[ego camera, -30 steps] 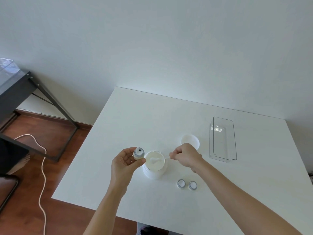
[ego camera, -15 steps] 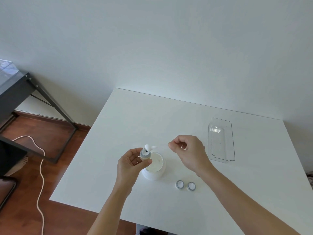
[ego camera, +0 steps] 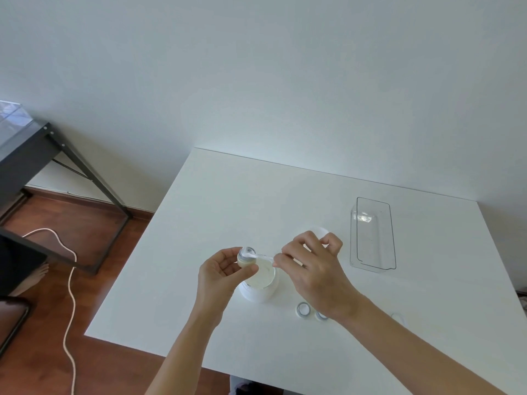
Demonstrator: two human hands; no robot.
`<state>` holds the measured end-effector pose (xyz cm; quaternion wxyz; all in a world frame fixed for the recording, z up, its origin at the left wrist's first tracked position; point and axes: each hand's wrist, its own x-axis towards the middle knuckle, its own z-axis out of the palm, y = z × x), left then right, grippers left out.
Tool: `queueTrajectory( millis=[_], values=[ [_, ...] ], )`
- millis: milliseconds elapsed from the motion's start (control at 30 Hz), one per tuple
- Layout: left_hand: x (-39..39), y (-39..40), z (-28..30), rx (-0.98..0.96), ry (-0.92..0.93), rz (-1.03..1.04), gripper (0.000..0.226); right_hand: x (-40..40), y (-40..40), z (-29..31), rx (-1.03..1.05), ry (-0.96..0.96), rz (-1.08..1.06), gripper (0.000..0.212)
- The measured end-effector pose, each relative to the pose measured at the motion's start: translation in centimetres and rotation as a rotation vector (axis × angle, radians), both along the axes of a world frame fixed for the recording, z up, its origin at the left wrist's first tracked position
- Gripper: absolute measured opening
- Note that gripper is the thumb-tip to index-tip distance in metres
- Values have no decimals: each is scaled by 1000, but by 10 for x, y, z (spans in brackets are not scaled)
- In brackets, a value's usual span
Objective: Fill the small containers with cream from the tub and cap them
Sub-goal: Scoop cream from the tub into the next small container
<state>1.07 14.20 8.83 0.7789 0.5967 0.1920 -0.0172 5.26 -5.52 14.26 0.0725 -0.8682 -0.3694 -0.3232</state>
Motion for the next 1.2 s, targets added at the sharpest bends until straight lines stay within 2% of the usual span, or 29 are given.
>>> queueTrajectory(
  millis=[167, 267, 333, 467, 567, 733, 833, 900, 1000, 1200],
  values=[
    [0, 0, 1, 6, -1, 0, 40, -1, -7, 1, -17, -23, -7, 30],
    [0, 2, 1, 7, -2, 4, 40, -3, -10, 6, 44, 10, -17, 25],
    [0, 3, 0, 12, 3, 12, 38, -3, -10, 9, 160, 114, -75, 19],
    [-2, 7, -3, 26, 13, 29, 38, 0, -12, 7, 349, 473, -257, 17],
    [-5, 10, -5, 35, 17, 47, 38, 5, -8, -8, 158, 588, -303, 15],
    [-7, 11, -7, 62, 29, 57, 40, 16, 29, -24, -378, 556, -262, 21],
    [-9, 14, -5, 72, 31, 59, 40, 24, 48, -28, -490, 489, -261, 22],
    [-10, 16, -4, 74, 32, 66, 40, 29, 55, -37, -540, 610, -200, 22],
    [-13, 20, -5, 80, 38, 79, 38, 33, 58, -51, -507, 775, -194, 14],
    [-16, 24, -8, 94, 56, 84, 39, 36, 33, -45, -83, 1125, -357, 29]
  ],
)
